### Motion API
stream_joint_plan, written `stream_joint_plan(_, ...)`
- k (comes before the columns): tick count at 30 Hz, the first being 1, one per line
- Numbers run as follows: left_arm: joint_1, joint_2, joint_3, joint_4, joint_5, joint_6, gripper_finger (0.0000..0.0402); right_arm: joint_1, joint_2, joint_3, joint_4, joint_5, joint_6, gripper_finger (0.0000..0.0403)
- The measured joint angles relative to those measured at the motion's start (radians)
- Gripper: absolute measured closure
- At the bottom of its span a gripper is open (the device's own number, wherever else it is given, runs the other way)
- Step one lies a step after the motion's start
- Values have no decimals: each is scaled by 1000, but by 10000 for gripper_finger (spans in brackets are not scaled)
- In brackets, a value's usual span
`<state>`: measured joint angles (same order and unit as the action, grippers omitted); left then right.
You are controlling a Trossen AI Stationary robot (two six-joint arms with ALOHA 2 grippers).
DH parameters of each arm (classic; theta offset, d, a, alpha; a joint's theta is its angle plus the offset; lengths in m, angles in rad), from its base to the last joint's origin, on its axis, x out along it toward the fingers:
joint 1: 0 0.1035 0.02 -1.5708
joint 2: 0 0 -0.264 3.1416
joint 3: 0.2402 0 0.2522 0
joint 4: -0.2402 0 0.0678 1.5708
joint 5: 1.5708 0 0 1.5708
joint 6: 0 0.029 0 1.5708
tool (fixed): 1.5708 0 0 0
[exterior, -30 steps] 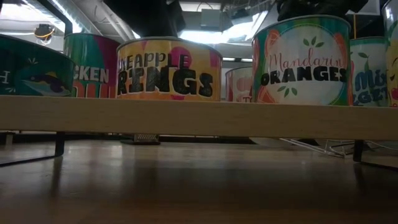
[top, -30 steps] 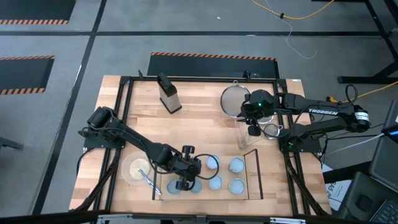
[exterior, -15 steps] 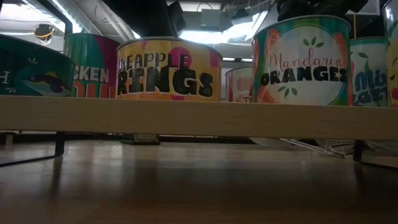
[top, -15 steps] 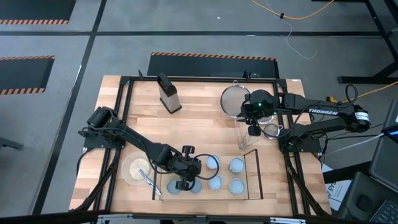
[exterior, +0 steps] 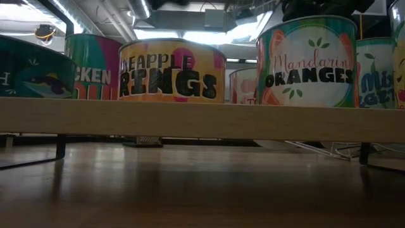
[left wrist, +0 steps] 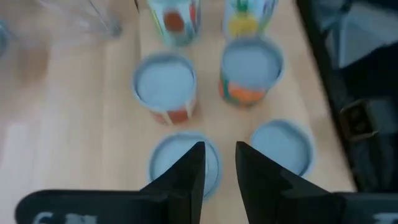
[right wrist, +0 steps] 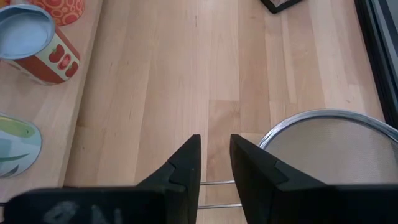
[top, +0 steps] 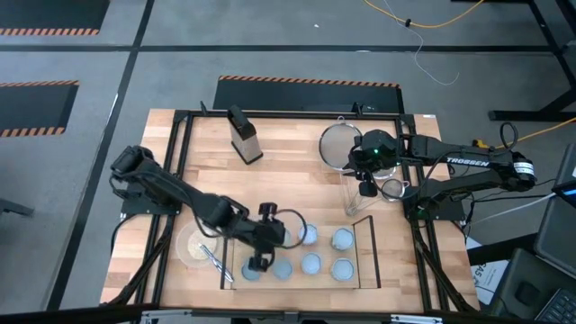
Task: Pick and place cans onto a shelf
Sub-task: Return to Home Position
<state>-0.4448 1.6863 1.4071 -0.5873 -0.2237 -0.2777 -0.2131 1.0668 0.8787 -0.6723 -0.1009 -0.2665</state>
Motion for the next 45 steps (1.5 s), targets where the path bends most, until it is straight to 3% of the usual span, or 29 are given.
stream_joint_plan(8, 53, -201, 0, -6, -21, 24, 319, 0, 0, 0, 3, 1, 0, 312)
stream_joint_plan(16, 78, -417, 0, -3, -201, 226, 319, 0, 0, 0, 2, 1, 0, 312)
stream_joint_plan(20, 78, -510, 1, -9, -231, 307, 319, 0, 0, 0, 2, 2, 0, 312)
stream_joint_plan(28, 61, -721, -23, -225, -238, 318, 319, 0, 0, 0, 2, 2, 1, 312)
stream_joint_plan(34, 44, -938, -313, -182, -237, 316, 319, 0, 0, 0, 2, 2, 3, 312)
stream_joint_plan(40, 45, -1186, -699, 96, -272, 374, 319, 0, 0, 0, 17, 2, 1, 312)
stream_joint_plan(45, 60, -1388, -949, 256, -308, 454, 319, 0, 0, 0, 40, 2, 0, 312)
